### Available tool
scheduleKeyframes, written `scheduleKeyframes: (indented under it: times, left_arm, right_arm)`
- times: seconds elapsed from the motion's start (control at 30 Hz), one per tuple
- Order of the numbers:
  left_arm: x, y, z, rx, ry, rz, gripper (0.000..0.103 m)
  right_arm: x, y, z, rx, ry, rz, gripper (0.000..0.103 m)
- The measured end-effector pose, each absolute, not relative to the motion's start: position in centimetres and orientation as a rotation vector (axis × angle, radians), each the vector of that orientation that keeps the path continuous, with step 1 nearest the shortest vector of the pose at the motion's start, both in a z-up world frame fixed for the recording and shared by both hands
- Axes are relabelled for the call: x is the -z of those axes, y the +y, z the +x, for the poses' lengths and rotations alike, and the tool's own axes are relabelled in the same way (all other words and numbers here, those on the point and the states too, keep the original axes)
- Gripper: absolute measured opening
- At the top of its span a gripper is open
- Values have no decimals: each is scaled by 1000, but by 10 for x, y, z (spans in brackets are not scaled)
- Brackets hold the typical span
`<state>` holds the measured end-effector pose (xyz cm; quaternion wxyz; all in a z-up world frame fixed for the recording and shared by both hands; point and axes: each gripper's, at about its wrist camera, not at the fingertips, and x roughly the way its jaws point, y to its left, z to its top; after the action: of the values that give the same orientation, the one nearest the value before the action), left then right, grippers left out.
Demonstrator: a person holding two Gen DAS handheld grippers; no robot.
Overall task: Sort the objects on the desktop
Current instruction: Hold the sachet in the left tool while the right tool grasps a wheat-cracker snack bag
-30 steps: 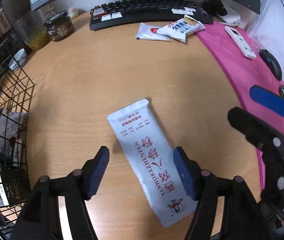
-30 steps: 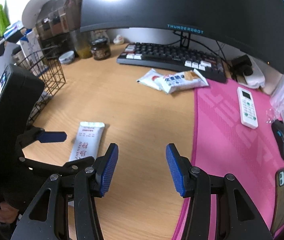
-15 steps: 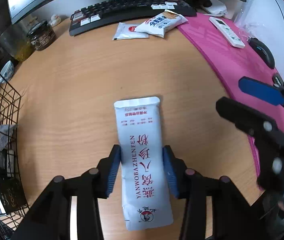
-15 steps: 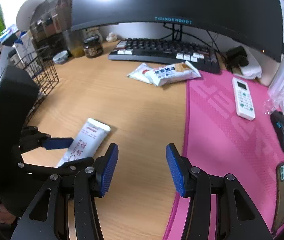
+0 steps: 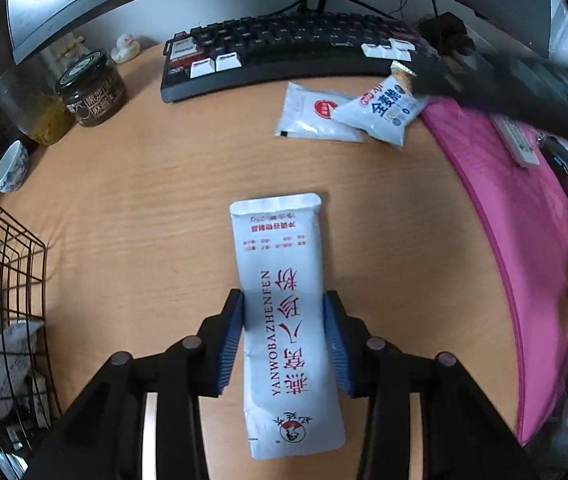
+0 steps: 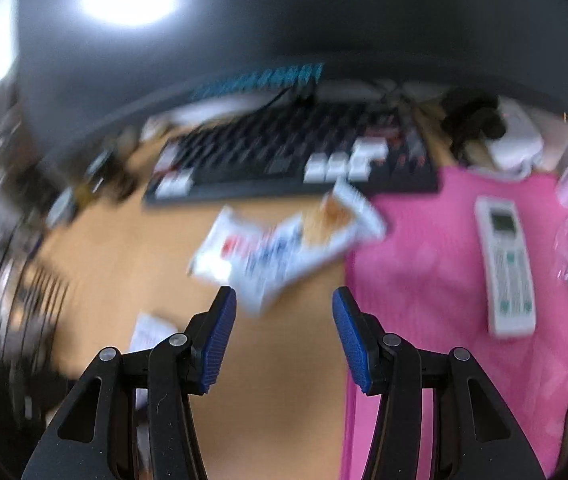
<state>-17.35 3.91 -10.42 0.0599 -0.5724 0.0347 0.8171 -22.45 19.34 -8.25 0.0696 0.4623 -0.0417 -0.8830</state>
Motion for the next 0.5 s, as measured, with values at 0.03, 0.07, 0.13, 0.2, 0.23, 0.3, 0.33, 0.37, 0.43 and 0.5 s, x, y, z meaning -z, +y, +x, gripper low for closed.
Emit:
scheduleKeyframes:
  times: [0.03, 0.07, 0.13, 0.2, 0.23, 0.3, 0.33, 0.37, 0.43, 0.5]
  left_arm:
    - [104, 38, -174, -2468, 105, -1728, 44]
    - [104, 36, -175, -2465, 103, -1725, 44]
    - [105, 33, -175, -2460, 93, -1720, 44]
    - [105, 29, -176, -2456, 87, -1717, 44]
    - [105, 27, -176, -2456, 87, -1718, 44]
    - [105, 24, -175, -2455, 87, -1720, 44]
    - [105, 23, -175, -2456, 87, -1720, 44]
    - [105, 22, -174, -2457, 88, -1721, 44]
    - [105, 21, -172, -2460, 91, -1725, 44]
    - [105, 22, -170, -2461, 97, -1730, 44]
  right_arm:
    - [83, 187, -233, 2689, -97, 1380, 50]
    - [86, 180, -244, 2730, -64, 1376, 50]
    - [96, 171, -258, 2786, -22, 1395, 50]
    - [108, 166, -267, 2802, -2, 1432, 50]
    - [115, 166, -268, 2802, 4, 1458, 50]
    - [116, 165, -260, 2840, 55, 1445, 50]
    - [116, 168, -256, 2828, 51, 1448, 50]
    - [116, 171, -250, 2813, 47, 1450, 50]
    - [116, 177, -235, 2787, 66, 1470, 50]
    - [122, 187, -220, 2724, 44, 1518, 50]
